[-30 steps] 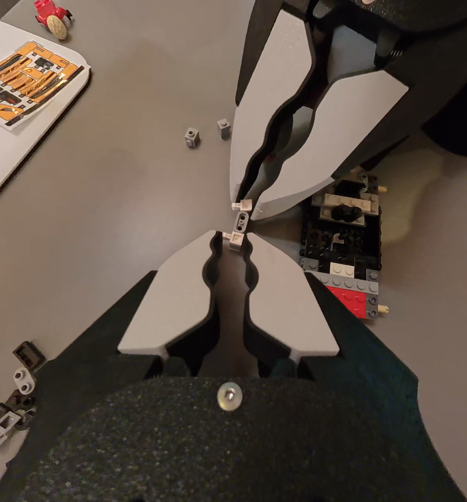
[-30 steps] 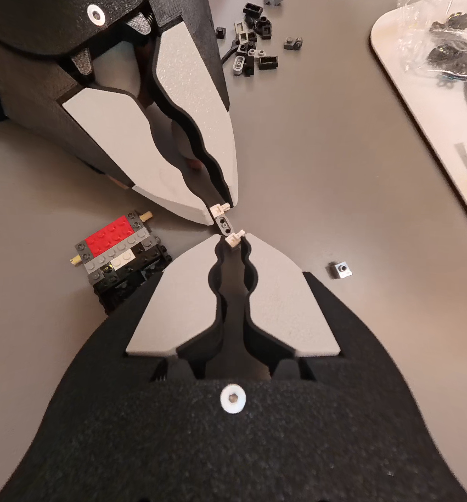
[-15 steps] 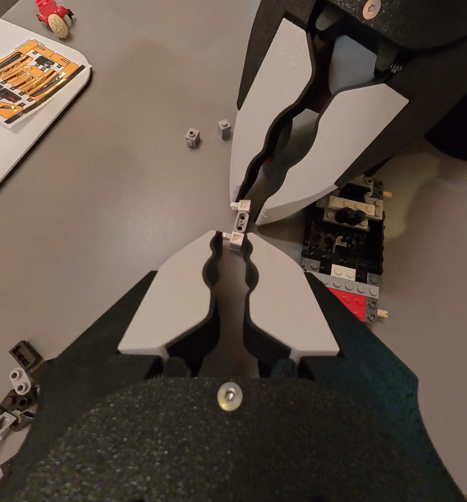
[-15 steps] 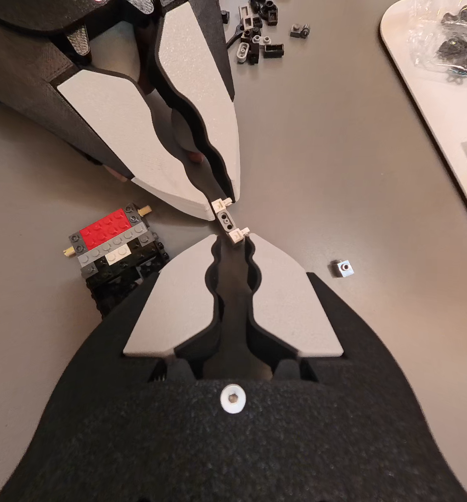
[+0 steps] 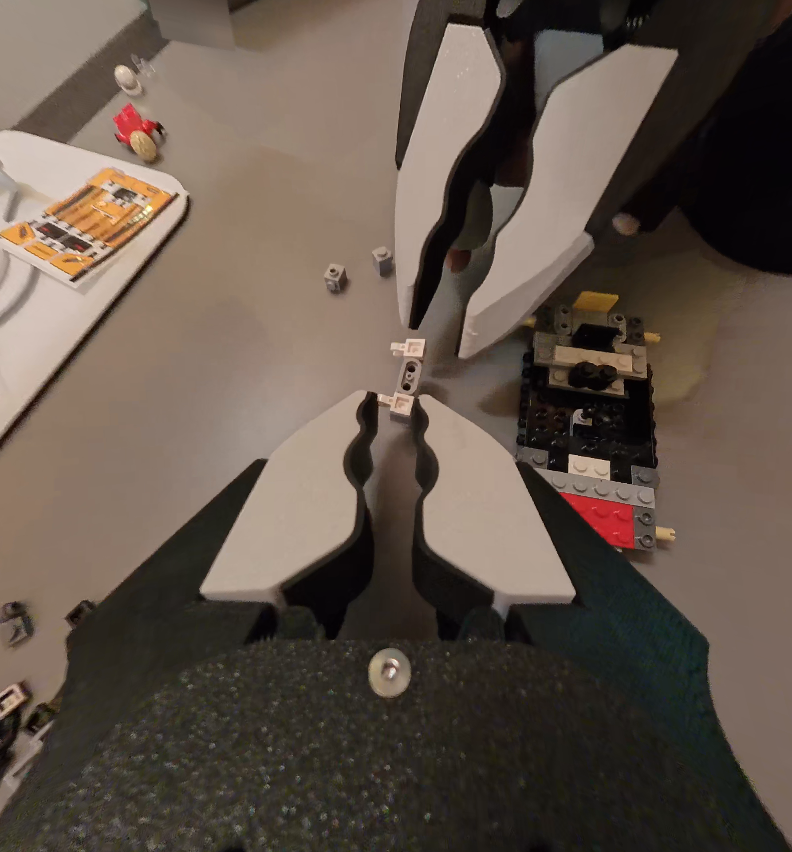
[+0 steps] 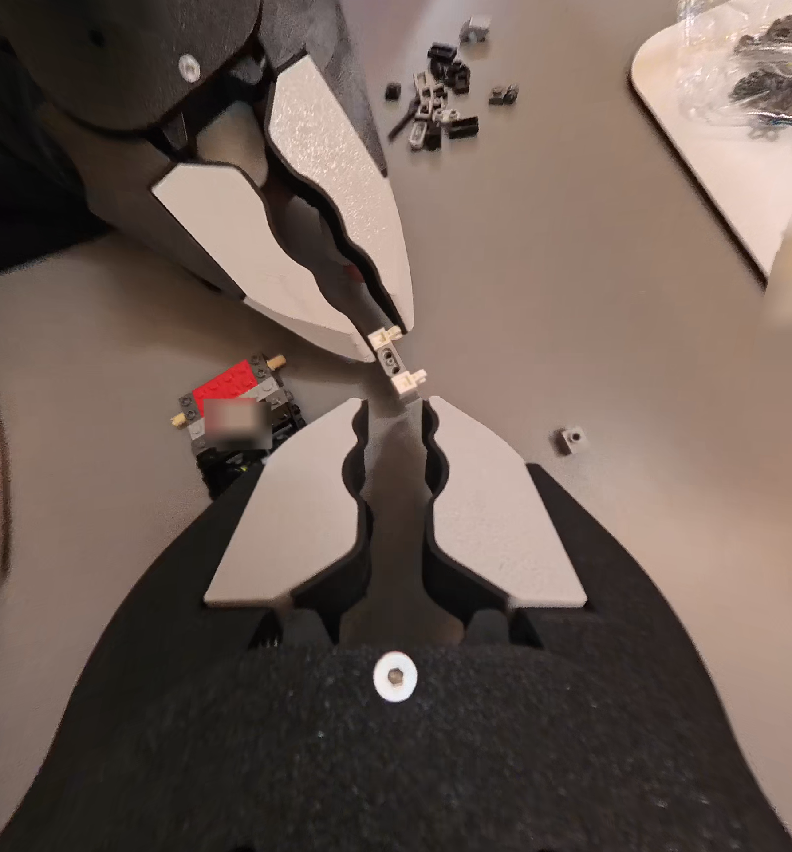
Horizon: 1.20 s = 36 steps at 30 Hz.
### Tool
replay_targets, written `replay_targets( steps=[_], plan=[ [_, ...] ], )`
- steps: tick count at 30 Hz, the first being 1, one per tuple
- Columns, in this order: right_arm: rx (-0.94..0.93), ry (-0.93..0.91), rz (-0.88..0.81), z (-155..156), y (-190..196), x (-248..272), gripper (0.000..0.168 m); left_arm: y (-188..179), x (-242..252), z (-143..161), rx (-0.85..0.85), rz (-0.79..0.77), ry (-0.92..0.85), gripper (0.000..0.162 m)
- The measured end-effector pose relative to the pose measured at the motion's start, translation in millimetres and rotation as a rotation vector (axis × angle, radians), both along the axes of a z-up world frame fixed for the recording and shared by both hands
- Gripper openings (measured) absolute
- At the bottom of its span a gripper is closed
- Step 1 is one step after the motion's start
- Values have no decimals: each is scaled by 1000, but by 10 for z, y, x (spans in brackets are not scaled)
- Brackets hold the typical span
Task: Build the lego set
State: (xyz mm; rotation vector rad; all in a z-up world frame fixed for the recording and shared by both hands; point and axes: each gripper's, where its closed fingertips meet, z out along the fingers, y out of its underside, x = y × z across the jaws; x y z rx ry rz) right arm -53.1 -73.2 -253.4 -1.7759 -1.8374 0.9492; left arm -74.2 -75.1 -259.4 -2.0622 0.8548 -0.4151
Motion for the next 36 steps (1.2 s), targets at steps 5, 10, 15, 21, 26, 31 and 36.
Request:
replay_targets(
  steps=[5, 10, 15, 21, 26, 31, 36],
  plan=[
    [-291, 119, -69, 278, 67, 36, 28, 41, 4, 187, 110, 16, -8, 14],
    [-633, 208, -152, 428, 79, -4, 40, 66, -14, 381, 216, 46, 8, 14],
    [-769, 229, -169, 448, 33, -63, 41, 52, 13, 503, 282, 51, 23, 14],
    [-803, 248, -161, 479, 9, -89, 35, 41, 27, 537, 311, 49, 43, 14],
    [-816, 269, -151, 507, 5, -90, 23, 30, 46, 583, 347, 49, 56, 14],
    [-803, 319, -126, 584, -8, -88, 18, 22, 50, 660, 409, 61, 77, 14],
    [-723, 388, -94, 674, -21, -87, 16, 2, 52, 758, 478, 66, 86, 14]
  ],
)
